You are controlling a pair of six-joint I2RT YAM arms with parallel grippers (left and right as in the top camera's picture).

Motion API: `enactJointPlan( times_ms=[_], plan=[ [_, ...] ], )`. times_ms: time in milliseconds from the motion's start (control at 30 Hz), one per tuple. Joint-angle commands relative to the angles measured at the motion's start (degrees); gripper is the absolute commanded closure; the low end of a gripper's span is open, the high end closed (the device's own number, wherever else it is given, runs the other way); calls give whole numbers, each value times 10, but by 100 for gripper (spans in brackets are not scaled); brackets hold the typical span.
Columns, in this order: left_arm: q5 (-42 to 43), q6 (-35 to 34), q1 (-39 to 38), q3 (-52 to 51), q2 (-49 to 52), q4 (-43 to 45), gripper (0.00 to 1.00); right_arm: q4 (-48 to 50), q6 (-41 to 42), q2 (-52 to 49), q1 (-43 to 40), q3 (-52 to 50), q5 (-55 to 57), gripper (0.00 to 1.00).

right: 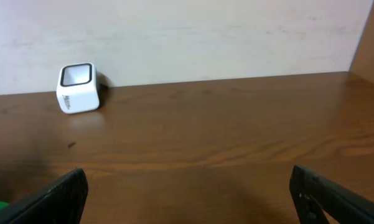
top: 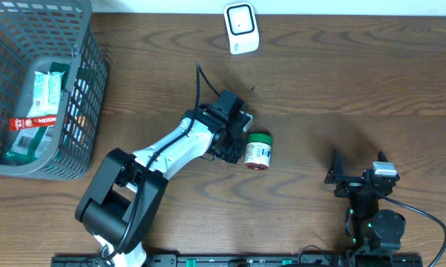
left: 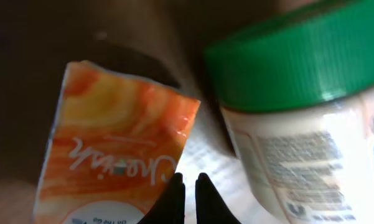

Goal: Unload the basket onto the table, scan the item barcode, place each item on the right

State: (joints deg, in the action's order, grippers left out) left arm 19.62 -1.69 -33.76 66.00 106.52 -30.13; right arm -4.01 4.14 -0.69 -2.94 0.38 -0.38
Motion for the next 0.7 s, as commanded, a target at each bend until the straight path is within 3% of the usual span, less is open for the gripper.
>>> enactJointPlan(
  times_ms=[0,200,367,667],
  plan=[
    [-39,-7,2,-2,9,9,90,-2,7,3,-4,-1,1,1],
    [-41,-7,3,-2,9,35,90,-2,7,3,-4,-1,1,1],
    [-112,-38,10,-2,9,48,90,-2,7,3,-4,-1,1,1],
    [-112,-66,49,4,7,61,90,-2,7,3,-4,-1,1,1]
  ],
)
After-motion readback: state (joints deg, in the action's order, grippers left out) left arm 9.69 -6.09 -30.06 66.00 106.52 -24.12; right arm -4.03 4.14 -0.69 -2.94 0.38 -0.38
